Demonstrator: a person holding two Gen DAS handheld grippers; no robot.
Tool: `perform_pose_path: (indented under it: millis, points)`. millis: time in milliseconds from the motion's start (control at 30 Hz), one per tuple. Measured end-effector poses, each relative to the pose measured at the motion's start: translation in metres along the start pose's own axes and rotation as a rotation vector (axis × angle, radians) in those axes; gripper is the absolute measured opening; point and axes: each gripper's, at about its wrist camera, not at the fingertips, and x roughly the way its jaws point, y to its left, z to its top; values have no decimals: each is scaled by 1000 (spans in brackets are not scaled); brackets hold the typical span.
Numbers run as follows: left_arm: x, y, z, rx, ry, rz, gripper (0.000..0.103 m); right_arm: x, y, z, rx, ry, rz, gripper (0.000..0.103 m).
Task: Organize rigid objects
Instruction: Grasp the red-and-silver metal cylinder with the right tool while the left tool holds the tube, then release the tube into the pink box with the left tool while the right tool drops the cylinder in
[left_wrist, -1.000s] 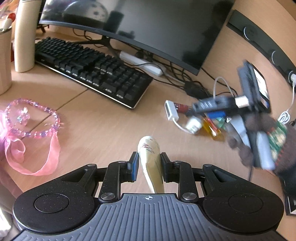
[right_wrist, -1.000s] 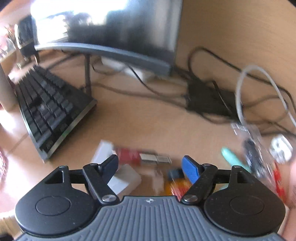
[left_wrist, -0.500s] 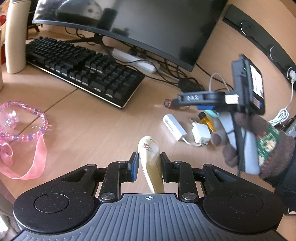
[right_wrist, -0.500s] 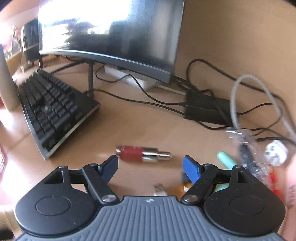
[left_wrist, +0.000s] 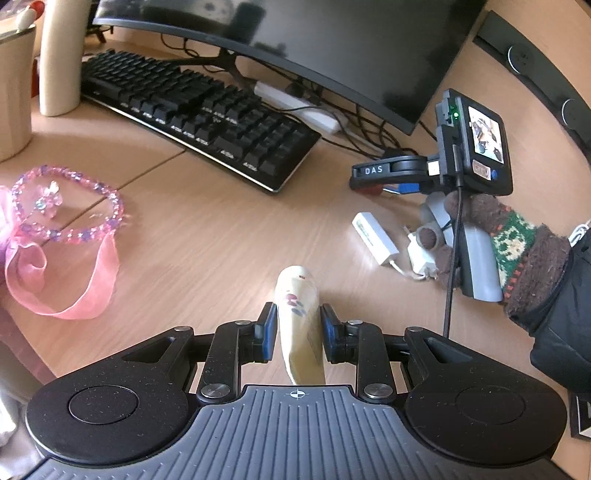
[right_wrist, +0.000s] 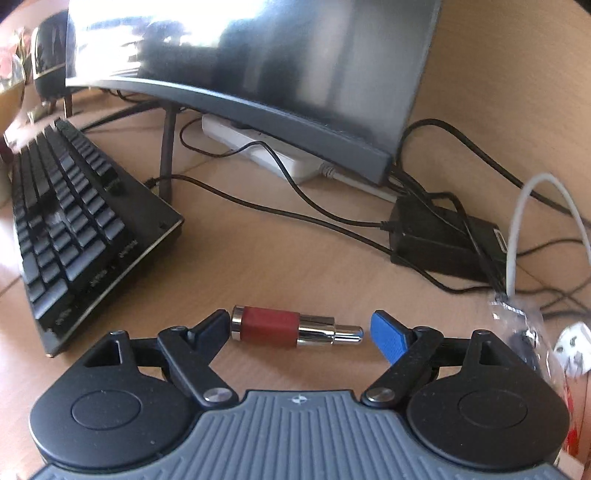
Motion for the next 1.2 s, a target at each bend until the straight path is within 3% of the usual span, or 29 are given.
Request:
perform_pose_path:
  millis: [67, 167, 333, 433, 633, 800, 900, 1000, 1100, 1200]
  points:
    - [-2, -2, 1, 12, -2, -8, 28, -2, 0, 0, 1, -14, -24, 78]
    - [-3, -12, 2, 65, 1, -42, 28, -24, -9, -6, 36, -49, 13, 78]
    - [2, -50, 4, 213, 11, -117, 28, -102, -32, -36, 27, -138, 30, 77]
    - [2, -84, 3, 335, 29, -202, 28, -152, -53, -67, 28, -159, 0, 78]
    - [1, -175, -1, 560, 72, -449, 28, -230, -100, -153, 66, -91, -172, 78]
    - [10, -281, 25, 719, -57, -580, 29, -281, -135, -224, 220, -31, -253, 78]
    - [28, -342, 51, 703, -130, -624, 30, -306, -146, -255, 273, -53, -300, 77]
    - [59, -380, 76, 571, -94, -642, 30, -320, -152, -274, 322, -87, -353, 77]
    - [66, -391, 84, 496, -118, -607, 30, -327, -158, -286, 376, -112, -353, 77]
    - [60, -371, 86, 466, -165, -554, 30, -326, -158, -288, 376, -132, -328, 77]
